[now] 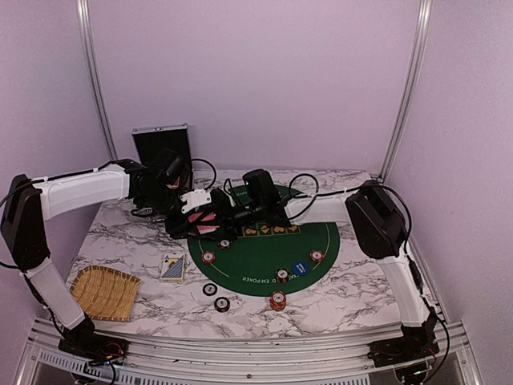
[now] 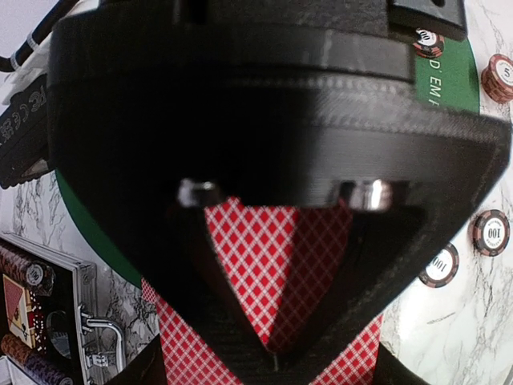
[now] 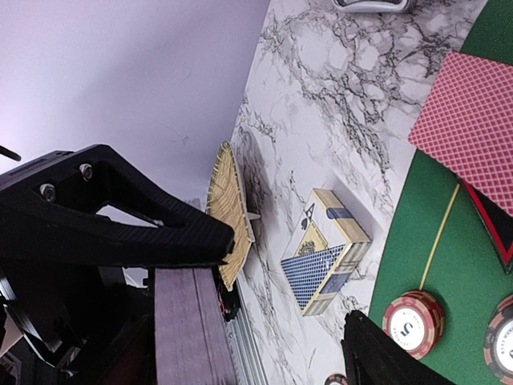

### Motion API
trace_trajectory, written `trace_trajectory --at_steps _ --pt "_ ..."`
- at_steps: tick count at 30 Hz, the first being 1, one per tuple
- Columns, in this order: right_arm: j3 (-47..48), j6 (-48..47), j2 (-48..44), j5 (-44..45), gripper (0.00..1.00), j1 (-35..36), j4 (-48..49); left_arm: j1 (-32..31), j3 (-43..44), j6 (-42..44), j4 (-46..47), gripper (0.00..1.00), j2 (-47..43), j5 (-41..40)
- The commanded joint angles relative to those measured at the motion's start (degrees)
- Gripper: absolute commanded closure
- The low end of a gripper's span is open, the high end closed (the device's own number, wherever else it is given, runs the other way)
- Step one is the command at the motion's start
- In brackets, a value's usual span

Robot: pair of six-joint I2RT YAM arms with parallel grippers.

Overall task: Distribute texas hold em gaming equipment
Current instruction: Pick up the poker card from the face-down deck piles.

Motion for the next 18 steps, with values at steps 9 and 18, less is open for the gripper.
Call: trace_trajectory --at_steps 9,18 --pt "3.6 4.5 3.1 -1.4 0.22 0.4 5.5 -0.6 1.4 0.5 0.1 1.0 1.0 0.5" --pt "4.1 3.0 5.0 0.2 0.24 -0.6 1.7 -0.7 1.7 0.7 0.1 1.0 1.0 -0.1"
